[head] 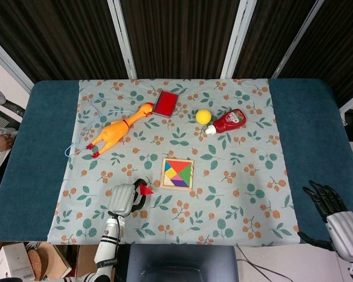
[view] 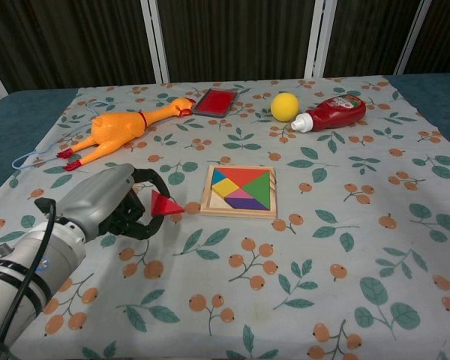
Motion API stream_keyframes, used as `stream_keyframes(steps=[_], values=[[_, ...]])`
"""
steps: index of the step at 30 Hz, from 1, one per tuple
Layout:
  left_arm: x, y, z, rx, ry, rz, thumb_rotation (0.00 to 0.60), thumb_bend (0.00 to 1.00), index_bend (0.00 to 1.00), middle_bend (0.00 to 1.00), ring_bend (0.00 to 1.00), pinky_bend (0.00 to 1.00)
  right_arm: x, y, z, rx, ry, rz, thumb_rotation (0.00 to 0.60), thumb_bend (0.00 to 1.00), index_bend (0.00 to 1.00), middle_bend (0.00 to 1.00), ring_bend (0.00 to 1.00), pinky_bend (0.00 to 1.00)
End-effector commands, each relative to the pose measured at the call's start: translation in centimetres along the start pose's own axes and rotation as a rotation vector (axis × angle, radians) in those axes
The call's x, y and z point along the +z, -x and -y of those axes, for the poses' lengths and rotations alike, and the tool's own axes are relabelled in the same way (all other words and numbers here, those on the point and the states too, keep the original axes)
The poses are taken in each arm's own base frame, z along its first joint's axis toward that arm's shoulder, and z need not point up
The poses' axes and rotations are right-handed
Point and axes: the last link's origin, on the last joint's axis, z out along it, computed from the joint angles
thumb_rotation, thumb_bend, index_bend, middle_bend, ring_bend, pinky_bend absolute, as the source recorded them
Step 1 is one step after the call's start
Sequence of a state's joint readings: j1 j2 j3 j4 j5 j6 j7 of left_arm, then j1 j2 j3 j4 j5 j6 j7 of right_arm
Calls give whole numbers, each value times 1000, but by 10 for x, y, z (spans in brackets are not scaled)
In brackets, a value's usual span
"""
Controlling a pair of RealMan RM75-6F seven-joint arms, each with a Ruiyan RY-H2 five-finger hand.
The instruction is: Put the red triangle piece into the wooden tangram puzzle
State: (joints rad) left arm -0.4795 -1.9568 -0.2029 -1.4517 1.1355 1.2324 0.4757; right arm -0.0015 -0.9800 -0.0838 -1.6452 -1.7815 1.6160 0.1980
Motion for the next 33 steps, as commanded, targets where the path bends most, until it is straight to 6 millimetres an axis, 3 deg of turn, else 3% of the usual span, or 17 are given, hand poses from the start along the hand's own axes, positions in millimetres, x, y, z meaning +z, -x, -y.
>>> stream_keyframes(steps=[1, 17, 33], values=[[6, -3, -12, -26, 23, -1, 600, 407, 599, 1000, 1000, 1000, 0, 0, 0, -2, -1, 1, 600, 247, 0, 0, 0, 0], [41, 14, -55, -22, 64, 13, 600, 408, 597, 1000, 1000, 1000, -6, -7, -5, 24, -12, -8, 600, 247, 0, 0, 0, 0], [55, 26, -57, 150, 201, 10, 600, 405, 577, 1000, 1000, 1000, -11, -13, -9, 44, -25, -14, 600, 248, 0, 0, 0, 0]])
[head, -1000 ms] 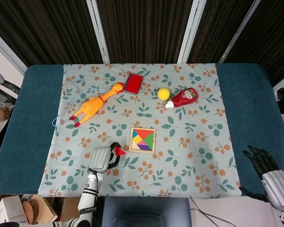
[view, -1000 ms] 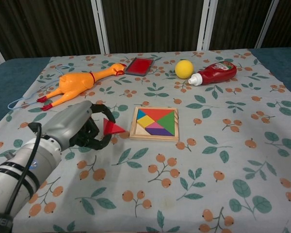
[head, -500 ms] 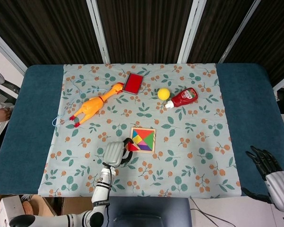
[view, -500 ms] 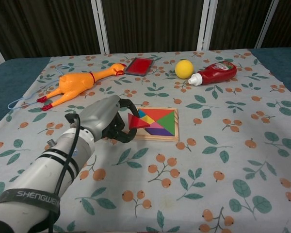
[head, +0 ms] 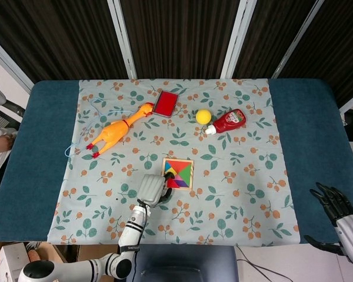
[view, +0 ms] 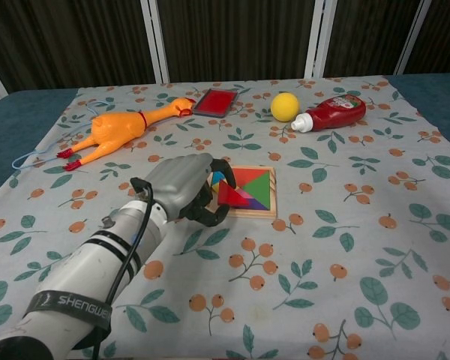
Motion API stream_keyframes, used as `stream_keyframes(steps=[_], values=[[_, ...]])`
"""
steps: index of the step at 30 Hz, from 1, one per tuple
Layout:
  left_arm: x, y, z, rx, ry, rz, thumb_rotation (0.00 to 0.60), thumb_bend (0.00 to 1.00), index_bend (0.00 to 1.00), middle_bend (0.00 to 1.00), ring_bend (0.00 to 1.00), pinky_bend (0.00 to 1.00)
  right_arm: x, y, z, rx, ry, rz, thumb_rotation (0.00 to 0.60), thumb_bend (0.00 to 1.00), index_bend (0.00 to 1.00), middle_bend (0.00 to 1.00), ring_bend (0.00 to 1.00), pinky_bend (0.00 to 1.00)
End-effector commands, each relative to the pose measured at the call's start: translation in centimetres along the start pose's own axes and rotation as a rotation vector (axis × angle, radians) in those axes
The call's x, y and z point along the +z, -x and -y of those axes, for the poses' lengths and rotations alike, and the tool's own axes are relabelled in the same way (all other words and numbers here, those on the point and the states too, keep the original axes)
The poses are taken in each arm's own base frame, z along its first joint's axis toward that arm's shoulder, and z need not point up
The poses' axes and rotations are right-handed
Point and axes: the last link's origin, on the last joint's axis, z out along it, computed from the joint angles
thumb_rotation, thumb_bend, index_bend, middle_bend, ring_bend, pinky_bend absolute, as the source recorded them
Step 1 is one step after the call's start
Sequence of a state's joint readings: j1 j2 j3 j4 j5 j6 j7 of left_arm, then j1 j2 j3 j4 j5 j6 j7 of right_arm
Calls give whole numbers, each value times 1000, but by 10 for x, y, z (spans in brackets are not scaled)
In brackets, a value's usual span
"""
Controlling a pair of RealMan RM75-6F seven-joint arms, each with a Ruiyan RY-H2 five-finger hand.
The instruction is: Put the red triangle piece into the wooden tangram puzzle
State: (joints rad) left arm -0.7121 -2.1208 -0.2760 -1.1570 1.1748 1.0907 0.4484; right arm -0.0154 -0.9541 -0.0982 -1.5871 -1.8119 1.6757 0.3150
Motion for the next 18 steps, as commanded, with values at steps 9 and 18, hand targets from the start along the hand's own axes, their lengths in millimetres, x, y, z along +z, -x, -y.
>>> stream_keyframes(steps=[9, 18], values=[[7, -5, 12, 36, -9, -2, 600, 407, 568, 1000, 1000, 1000, 0, 0, -1, -2, 4, -1, 600, 246, 0, 0, 0, 0], [6, -3, 18, 35, -27, 25, 600, 406, 555, 1000, 1000, 1000, 0, 1, 0, -3, 6, -1, 600, 247, 0, 0, 0, 0]])
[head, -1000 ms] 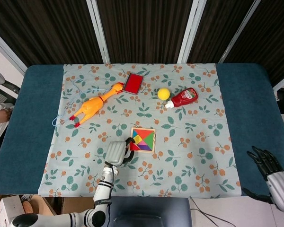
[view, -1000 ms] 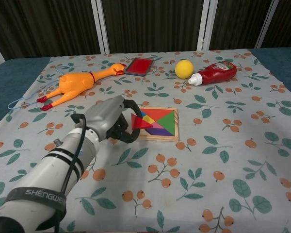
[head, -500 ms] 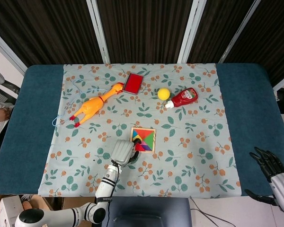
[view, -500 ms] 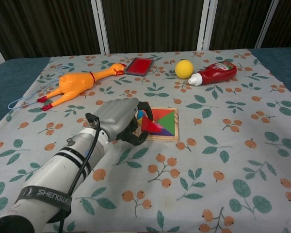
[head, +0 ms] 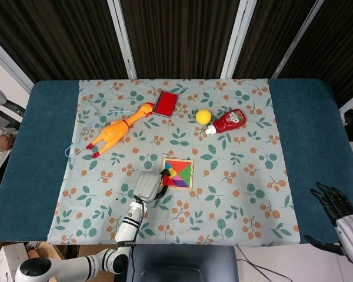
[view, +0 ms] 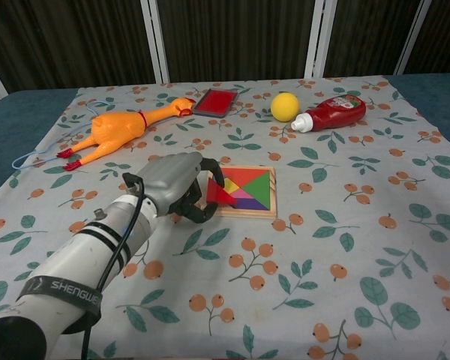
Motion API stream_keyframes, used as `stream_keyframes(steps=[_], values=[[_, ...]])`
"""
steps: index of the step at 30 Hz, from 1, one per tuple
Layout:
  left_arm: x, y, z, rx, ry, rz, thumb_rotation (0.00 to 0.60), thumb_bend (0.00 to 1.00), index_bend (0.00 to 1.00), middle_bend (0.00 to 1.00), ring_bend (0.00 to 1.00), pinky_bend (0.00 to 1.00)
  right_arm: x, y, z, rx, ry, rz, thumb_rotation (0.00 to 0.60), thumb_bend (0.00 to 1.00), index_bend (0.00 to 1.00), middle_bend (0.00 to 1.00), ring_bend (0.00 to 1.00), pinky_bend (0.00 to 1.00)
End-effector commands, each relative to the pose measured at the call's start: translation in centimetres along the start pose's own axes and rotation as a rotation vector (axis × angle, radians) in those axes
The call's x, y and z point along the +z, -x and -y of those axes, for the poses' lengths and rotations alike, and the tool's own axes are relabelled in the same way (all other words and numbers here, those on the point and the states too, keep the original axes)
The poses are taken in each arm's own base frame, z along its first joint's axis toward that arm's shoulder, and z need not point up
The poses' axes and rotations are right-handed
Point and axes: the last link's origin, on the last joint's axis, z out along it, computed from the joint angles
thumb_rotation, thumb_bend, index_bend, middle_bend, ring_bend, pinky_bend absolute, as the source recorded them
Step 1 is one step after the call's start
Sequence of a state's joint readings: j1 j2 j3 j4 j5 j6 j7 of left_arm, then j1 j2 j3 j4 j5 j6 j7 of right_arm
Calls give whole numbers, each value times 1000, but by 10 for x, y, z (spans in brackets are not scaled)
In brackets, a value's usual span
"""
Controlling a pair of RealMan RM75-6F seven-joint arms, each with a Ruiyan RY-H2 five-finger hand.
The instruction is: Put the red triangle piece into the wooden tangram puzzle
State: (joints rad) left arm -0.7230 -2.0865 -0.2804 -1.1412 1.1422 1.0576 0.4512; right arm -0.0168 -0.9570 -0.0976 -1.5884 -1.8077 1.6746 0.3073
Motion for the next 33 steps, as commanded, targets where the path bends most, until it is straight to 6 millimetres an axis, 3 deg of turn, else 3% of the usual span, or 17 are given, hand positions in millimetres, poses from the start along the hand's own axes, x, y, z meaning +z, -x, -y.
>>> stream_keyframes(steps=[1, 33], values=[[0, 1, 1, 4, -3, 6, 600, 406, 554, 1000, 1000, 1000, 0, 0, 0, 1, 1, 0, 600, 247, 0, 0, 0, 0], [3, 4, 1, 19, -13, 21, 600, 413, 470, 1000, 1000, 1000, -2, -2, -2, 11, 10, -6, 600, 247, 0, 0, 0, 0]])
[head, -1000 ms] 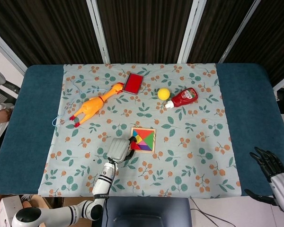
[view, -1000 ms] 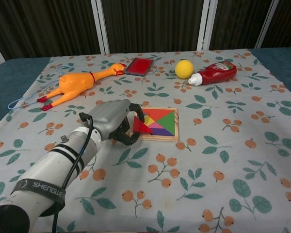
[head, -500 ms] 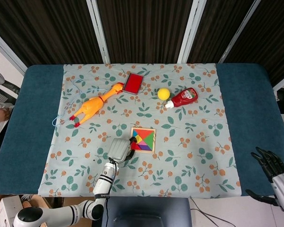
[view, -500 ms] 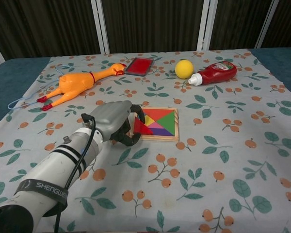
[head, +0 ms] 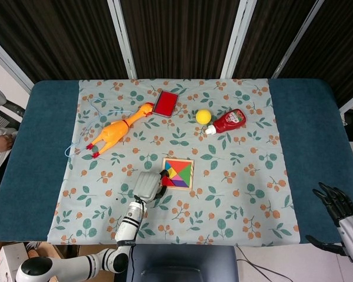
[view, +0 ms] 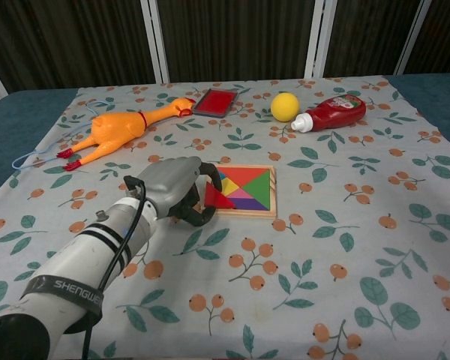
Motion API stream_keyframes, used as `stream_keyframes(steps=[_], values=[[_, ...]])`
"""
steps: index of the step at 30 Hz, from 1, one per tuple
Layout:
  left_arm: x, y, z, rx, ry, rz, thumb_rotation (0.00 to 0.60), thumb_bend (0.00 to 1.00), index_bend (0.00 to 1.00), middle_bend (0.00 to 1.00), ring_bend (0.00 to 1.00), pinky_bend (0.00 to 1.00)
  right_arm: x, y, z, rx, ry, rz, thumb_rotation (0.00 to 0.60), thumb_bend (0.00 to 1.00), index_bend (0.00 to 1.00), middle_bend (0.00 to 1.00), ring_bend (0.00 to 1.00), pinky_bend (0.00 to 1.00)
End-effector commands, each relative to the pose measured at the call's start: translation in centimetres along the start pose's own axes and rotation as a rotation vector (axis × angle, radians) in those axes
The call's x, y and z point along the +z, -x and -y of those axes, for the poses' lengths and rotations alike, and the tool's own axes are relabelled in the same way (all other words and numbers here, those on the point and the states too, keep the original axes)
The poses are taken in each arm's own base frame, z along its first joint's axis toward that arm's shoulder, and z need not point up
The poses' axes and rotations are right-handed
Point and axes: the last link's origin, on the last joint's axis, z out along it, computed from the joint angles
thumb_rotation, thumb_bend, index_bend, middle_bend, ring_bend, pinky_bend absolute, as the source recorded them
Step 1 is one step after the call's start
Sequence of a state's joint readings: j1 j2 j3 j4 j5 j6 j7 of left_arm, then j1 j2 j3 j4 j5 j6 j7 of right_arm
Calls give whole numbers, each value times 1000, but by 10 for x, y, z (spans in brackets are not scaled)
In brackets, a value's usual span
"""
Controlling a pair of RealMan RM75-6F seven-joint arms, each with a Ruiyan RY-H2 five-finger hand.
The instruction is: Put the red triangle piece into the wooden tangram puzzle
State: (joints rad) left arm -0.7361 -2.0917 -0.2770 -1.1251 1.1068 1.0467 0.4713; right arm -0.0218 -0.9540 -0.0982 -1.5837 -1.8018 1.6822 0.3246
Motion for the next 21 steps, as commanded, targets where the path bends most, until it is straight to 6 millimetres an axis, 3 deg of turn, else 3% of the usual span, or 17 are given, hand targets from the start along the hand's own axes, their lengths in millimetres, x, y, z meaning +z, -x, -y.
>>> stream_keyframes(steps=[1, 21], values=[[0, 0, -2, 2, 6, 0, 600, 413, 469, 1000, 1000, 1000, 0, 0, 0, 2, 3, 0, 600, 247, 0, 0, 0, 0], [-1, 0, -5, 4, 13, -6, 600, 412, 426, 1000, 1000, 1000, 0, -1, 0, 3, 4, 0, 600, 247, 0, 0, 0, 0]])
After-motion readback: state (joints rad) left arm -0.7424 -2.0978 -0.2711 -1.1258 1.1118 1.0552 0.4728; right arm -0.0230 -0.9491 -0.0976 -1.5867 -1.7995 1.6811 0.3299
